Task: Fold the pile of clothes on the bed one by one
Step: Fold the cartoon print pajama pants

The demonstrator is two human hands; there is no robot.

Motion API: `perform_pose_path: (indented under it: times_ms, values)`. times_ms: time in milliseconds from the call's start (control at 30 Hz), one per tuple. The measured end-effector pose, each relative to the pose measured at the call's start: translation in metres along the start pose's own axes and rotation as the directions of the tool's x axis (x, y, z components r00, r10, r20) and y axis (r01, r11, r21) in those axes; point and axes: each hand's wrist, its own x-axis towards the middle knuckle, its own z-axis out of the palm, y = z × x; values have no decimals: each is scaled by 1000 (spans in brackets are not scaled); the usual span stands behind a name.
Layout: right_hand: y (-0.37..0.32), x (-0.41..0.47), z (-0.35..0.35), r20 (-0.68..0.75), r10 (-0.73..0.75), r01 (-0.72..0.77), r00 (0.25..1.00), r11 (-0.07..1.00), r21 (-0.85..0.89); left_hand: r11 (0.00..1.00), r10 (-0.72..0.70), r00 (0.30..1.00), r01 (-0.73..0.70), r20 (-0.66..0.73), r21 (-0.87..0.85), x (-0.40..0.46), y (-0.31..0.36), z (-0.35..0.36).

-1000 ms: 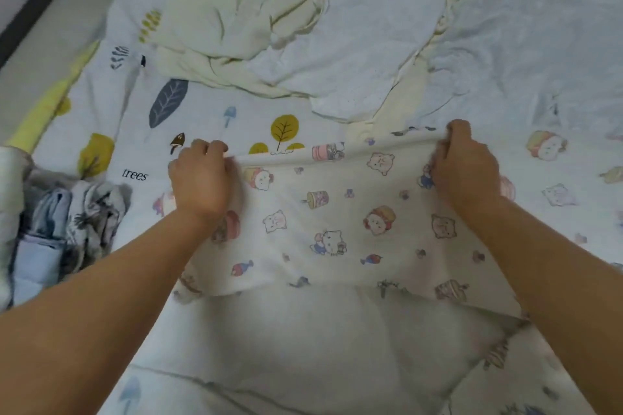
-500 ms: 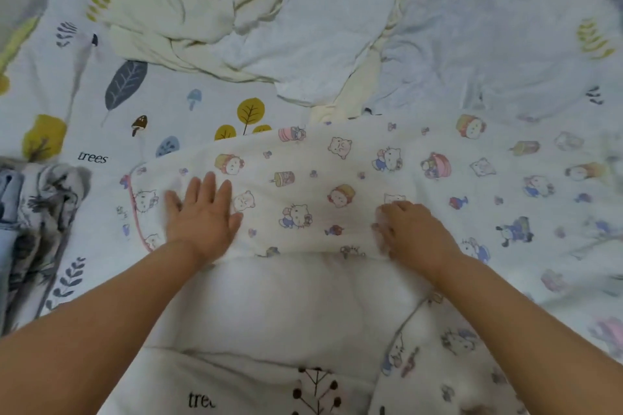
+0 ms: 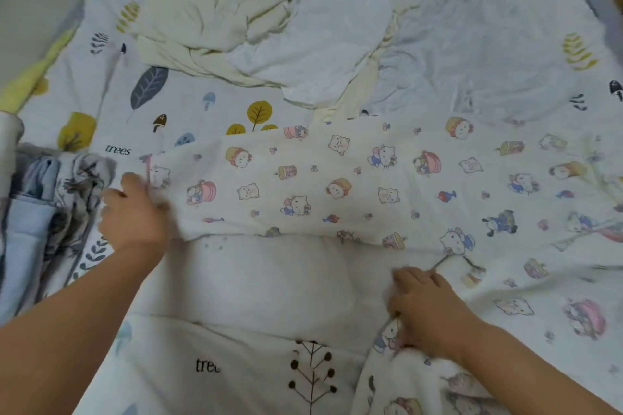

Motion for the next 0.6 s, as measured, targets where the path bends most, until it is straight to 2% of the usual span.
perform_pose_path:
  times_ms: [67,133,200,233,267,300,367,400,433,500,600]
  values:
    - [-4,0,-2,-18,-24,22,1000,997,-73,996,35,999,-33,-19,81,-15,7,-3]
    - [-10,2,-13,-109,-22,21,994,1000,-9,972,218,975,-220,36,79,-39,21,-4]
    - [-16,2,-30,-258,12,18,966,993,114,901,432,880,-413,199,-132,-73,39,-6]
    - [-17,3,-38,-335,49,19,941,980,197,865,485,818,-395,310,-310,-92,48,-7]
    - [-16,3,-46,-396,102,25,912,952,304,840,496,746,-280,444,-465,-113,56,-10]
    - [-16,3,-54,-443,163,46,882,904,424,817,495,646,-116,582,-565,-132,64,-15]
    - [-12,6,-69,-534,285,132,796,779,613,778,513,413,147,753,-611,-159,78,-18]
    - [-9,9,-77,-577,342,171,742,735,656,766,527,312,228,790,-601,-169,82,-15]
    - [-7,12,-84,-610,391,200,690,706,679,764,536,242,270,809,-586,-175,85,-11]
    - [-1,19,-94,-636,471,228,611,664,712,775,537,186,275,823,-568,-180,90,-6]
    - [11,24,-99,-619,550,210,561,629,749,779,529,199,272,825,-565,-182,89,-1]
